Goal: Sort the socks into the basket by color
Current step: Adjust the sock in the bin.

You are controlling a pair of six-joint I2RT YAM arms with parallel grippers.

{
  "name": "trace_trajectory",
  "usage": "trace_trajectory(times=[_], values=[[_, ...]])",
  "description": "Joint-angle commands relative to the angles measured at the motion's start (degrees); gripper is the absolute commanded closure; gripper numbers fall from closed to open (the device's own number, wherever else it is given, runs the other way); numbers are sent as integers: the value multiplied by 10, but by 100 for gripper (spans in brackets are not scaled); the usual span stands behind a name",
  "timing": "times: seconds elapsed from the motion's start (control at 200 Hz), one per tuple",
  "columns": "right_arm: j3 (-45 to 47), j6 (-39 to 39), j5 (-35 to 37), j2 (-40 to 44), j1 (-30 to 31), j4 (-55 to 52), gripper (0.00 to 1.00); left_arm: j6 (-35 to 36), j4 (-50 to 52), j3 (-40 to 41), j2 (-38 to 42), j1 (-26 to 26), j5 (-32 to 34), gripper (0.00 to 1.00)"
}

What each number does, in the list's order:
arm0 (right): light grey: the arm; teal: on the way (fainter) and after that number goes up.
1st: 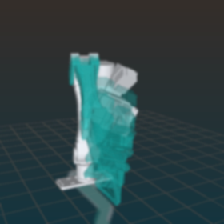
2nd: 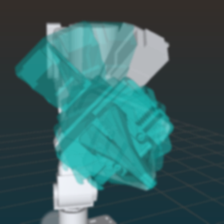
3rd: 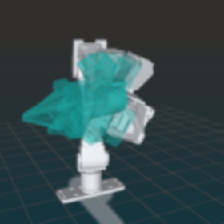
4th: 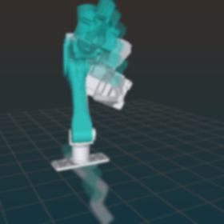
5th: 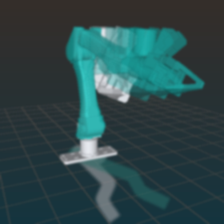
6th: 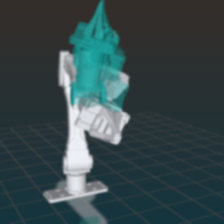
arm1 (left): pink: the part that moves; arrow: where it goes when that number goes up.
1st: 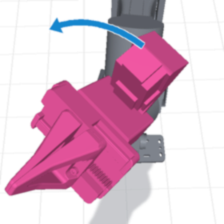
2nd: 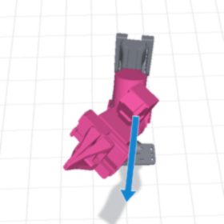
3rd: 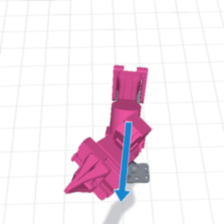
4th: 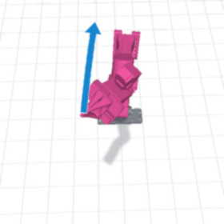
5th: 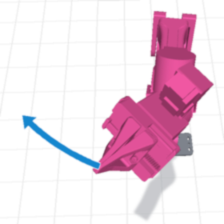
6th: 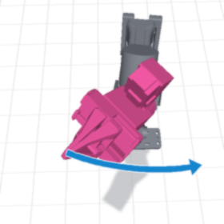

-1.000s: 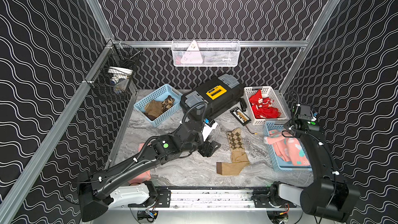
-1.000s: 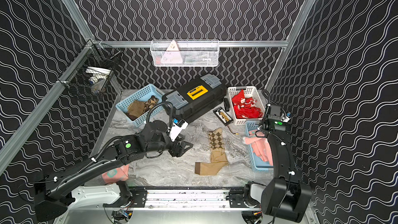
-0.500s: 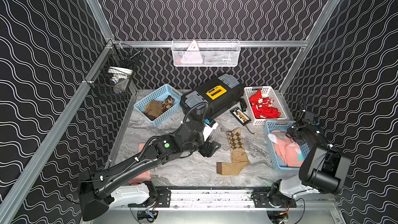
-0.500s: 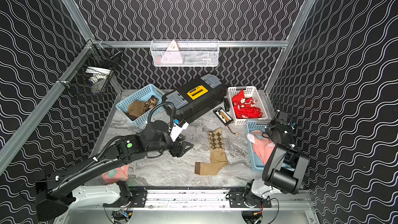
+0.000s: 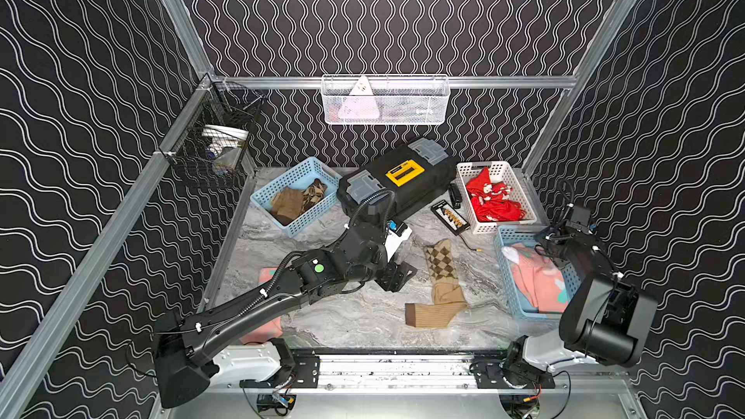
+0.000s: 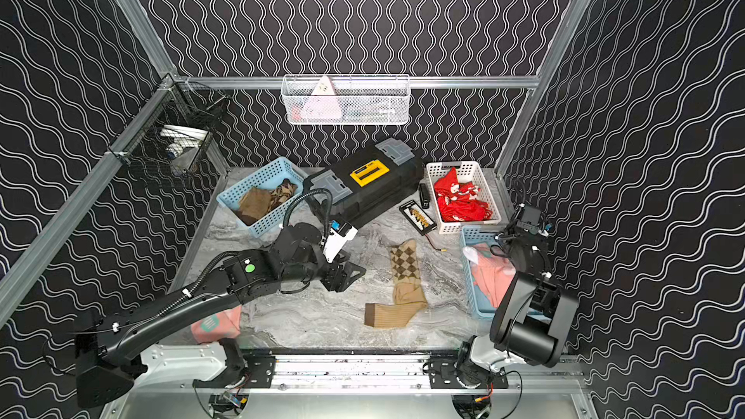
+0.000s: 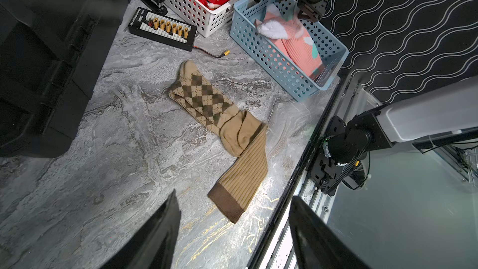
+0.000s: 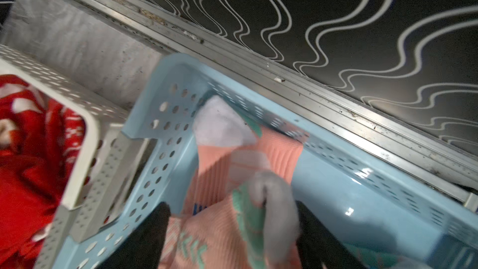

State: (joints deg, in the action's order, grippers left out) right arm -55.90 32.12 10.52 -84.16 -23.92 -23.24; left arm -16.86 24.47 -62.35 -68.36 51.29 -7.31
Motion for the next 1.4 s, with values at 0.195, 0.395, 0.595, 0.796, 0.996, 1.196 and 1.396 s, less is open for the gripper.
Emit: trace_trajectory(times=[0.195,0.395,0.595,0.796,0.996,1.196,1.396], values=[[0,10,7,64,52,-43,11,-26,-13,-3,2,-1,11,29],[3,12,52,85,110,-78,11,-45,21,-6,3,-1,45,29],[48,22,6,100,122,-74,36,-78,57,0,6,-3,90,29],[95,51,-15,79,117,-56,78,-114,98,12,9,-21,121,29],[120,59,-31,47,88,-20,79,-144,129,29,26,-57,135,26],[120,48,-43,66,88,-13,73,-171,148,50,26,-97,138,20],[101,27,-63,130,95,-38,50,-213,165,71,30,-136,148,17]])
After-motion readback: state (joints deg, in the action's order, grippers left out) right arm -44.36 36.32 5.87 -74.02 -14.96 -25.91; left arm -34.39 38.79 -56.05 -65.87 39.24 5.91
